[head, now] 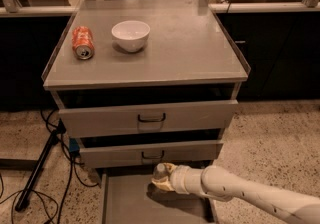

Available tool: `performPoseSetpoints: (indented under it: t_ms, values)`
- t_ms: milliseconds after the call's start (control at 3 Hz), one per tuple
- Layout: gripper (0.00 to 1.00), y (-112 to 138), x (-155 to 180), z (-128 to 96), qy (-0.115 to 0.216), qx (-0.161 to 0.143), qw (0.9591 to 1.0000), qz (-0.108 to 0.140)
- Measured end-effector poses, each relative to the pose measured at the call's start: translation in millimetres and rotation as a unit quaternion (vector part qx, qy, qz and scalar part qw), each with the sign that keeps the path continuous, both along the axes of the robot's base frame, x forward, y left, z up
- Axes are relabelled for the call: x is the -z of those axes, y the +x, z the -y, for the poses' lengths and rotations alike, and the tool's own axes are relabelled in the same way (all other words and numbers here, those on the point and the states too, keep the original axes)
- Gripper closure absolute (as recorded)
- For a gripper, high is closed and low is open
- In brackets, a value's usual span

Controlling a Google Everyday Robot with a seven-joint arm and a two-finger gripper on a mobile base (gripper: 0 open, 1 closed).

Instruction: Pick water bottle from bottom drawer and place on counter

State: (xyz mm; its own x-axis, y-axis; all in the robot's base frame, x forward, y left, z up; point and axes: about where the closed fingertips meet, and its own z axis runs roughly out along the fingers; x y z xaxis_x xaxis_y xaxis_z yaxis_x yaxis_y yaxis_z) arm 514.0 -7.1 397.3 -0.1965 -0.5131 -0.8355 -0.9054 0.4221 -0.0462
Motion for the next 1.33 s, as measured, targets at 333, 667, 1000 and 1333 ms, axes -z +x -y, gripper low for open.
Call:
performPoseSetpoints:
  t_ms: [333, 667, 1000, 1333]
  values:
    - [1.0, -6, -23, 5, -0.005, -0.002, 1.0, -0.005]
    - [1.0, -13, -54, 14, -0.007, -0.001, 1.0, 0.003]
    - [1.0, -16, -95, 28, -0.001, 0.004, 0.9996, 0.028]
    - [1.0, -16, -96, 33, 0.0, 0.009, 0.9995, 0.029]
